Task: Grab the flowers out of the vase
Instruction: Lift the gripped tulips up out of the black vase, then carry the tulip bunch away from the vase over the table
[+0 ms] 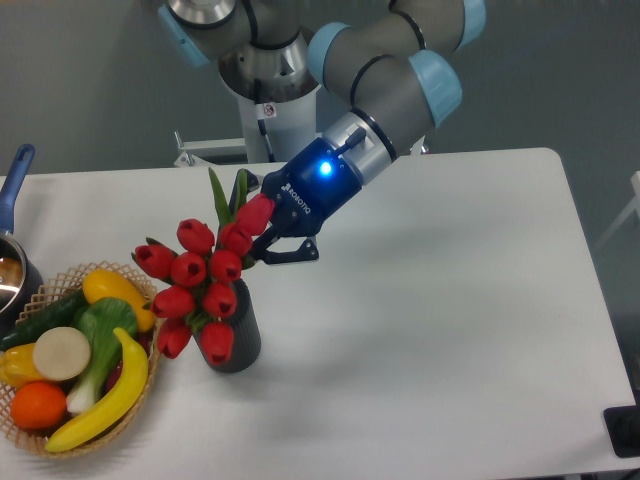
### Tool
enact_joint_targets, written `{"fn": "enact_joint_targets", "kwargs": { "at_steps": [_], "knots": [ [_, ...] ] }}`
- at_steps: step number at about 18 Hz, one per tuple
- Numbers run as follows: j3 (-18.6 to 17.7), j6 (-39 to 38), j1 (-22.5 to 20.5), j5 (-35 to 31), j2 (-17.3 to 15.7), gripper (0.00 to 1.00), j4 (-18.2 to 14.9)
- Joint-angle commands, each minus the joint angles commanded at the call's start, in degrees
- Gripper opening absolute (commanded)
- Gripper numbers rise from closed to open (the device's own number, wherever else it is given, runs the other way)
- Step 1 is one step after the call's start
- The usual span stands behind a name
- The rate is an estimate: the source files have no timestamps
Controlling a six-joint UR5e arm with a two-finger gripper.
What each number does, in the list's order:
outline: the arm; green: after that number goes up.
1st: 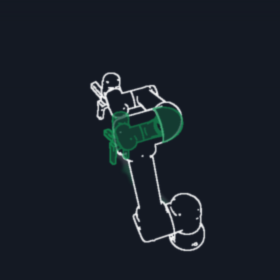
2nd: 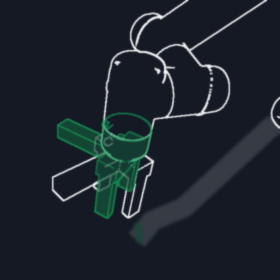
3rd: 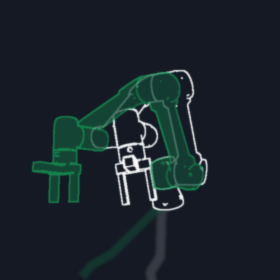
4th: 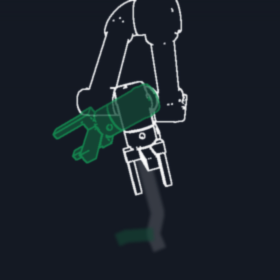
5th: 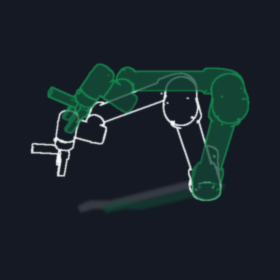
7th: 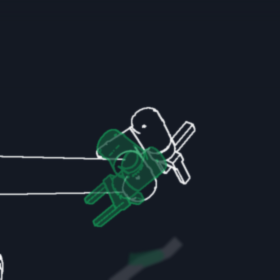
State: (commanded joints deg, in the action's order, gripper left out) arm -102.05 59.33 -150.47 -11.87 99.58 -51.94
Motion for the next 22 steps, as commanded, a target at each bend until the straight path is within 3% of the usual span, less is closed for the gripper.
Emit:
{"fn": "enact_joint_targets", "kwargs": {
  "at_steps": [10, 17, 19, 22],
  "knots": [
    [7.2, -3.3, -2.7, 3.1, 0.6, 0.18, 0.0],
    [9.3, -2.6, -5.1, 1.9, 1.6, 0.13, 0.2],
    [10.8, -1.3, -6.1, -0.8, 2.5, 0.13, 0.6],
    [12.1, 3.4, -7.4, -15.0, 2.2, 0.12, 0.6]
  ]
}}
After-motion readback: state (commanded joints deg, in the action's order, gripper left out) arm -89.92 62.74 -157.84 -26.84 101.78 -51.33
